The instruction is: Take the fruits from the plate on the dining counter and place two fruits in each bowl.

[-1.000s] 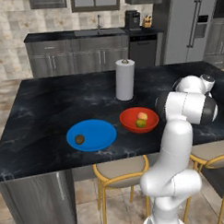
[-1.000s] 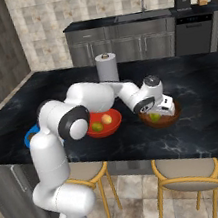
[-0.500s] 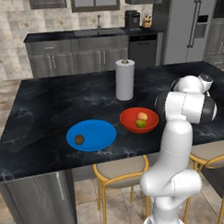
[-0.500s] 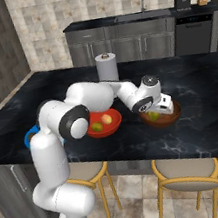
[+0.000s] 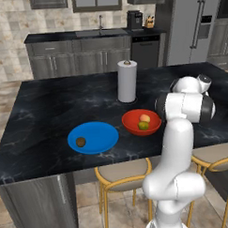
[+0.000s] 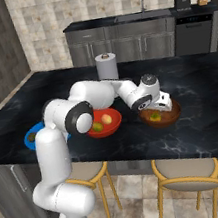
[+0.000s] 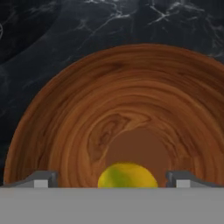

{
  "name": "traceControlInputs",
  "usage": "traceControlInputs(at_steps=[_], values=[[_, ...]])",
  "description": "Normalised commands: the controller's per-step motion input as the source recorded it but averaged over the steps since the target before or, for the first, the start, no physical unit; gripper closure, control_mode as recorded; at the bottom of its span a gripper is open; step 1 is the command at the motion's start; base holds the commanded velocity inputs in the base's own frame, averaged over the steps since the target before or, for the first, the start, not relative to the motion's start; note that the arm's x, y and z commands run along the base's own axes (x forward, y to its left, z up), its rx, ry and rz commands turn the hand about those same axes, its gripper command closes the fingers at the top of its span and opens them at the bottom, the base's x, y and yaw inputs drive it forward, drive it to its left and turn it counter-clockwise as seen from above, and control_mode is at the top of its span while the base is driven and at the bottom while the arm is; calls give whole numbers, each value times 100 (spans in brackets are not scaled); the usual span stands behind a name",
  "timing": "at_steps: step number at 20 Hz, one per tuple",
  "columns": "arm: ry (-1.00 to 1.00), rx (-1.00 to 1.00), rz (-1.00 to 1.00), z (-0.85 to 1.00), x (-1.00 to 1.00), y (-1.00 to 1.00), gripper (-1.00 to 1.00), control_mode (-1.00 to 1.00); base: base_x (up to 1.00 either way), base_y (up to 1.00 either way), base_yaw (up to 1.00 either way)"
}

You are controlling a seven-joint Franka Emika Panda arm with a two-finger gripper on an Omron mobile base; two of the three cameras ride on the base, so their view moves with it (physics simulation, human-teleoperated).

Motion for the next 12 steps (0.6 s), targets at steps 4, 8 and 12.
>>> traceControlInputs(at_steps=[4, 8, 12], values=[[-14, 0, 0, 33, -14, 4, -100, -100, 0, 0, 0], [-3, -3, -4, 52, -35, 57, -100, -100, 0, 0, 0], [0, -11, -5, 37, -23, 100, -100, -100, 0, 0, 0]])
